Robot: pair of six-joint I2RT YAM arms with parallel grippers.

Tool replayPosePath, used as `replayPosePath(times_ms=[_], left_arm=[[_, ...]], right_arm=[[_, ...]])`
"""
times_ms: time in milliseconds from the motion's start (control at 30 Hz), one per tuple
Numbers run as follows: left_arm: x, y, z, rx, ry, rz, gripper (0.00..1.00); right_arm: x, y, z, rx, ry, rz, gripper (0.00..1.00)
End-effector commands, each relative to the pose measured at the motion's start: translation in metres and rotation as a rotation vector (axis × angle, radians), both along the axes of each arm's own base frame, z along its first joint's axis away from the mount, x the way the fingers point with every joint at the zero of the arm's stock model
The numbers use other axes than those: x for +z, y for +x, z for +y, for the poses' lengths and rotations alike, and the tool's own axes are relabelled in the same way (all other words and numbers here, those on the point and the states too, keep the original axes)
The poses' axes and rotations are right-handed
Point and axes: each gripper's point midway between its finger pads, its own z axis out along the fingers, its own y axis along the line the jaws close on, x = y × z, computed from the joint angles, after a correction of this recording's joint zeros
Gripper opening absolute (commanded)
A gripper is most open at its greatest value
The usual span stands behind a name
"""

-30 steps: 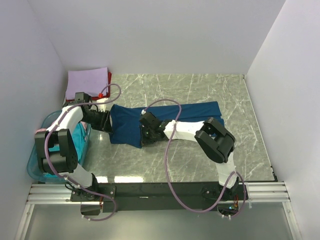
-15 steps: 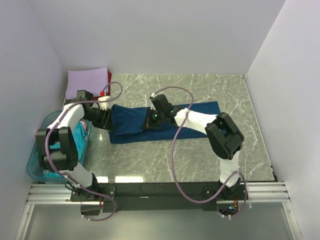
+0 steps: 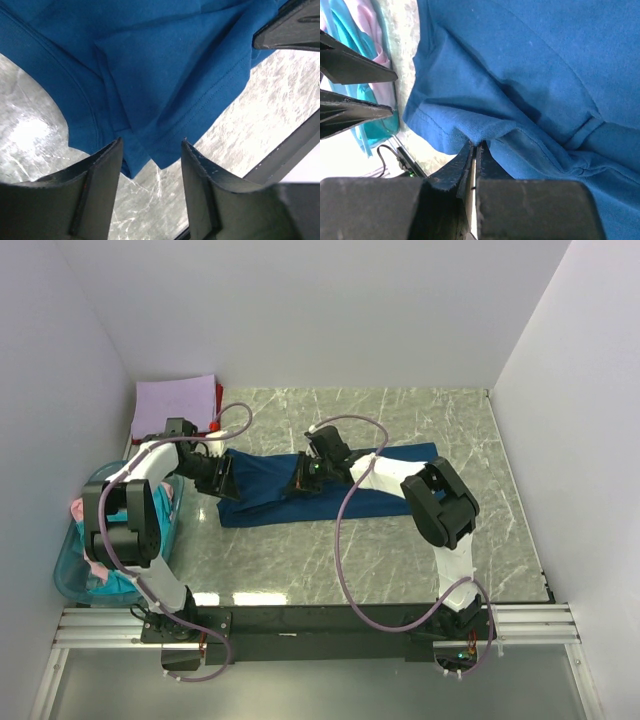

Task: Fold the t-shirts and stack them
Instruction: Fold the tshirt

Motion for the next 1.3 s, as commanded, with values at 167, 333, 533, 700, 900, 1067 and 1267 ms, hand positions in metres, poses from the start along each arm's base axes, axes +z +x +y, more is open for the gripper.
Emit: replayPosePath(times_ms=[167, 333, 533, 700, 900, 1067, 1267], left_arm=[[0.001, -0.02, -0.003, 0.006, 0.005, 0.064, 0.59], [-0.005, -0.036, -0.006, 0.002, 0.003, 0.142, 0.61], [-0.005, -0.04, -0.009, 0.002, -0.01, 0.171, 0.62], [-0.012, -0.042, -0.011, 0.009, -0.012, 0.209, 0.6], [-0.006, -0.034, -0.017, 0.017, -0.056, 0.208, 0.5], [0.011, -0.013, -0.023, 0.012, -0.1, 0.162, 0.15], [0.034, 0.03, -0.028, 0.016, -0.133, 0.078, 0.01]], right_arm=[[0.018, 0.0, 0.001, 0.002, 0.047, -0.033, 0.0], [0.021, 0.0, -0.001, -0.002, 0.053, -0.034, 0.0], [0.022, 0.001, -0.003, -0.008, 0.055, -0.032, 0.0], [0.022, 0.001, -0.004, -0.007, 0.056, -0.033, 0.0], [0.022, 0.001, -0.006, -0.005, 0.061, -0.025, 0.0], [0.029, 0.01, -0.012, -0.014, 0.072, -0.036, 0.0], [0.027, 0.025, -0.023, -0.038, 0.084, -0.02, 0.0]])
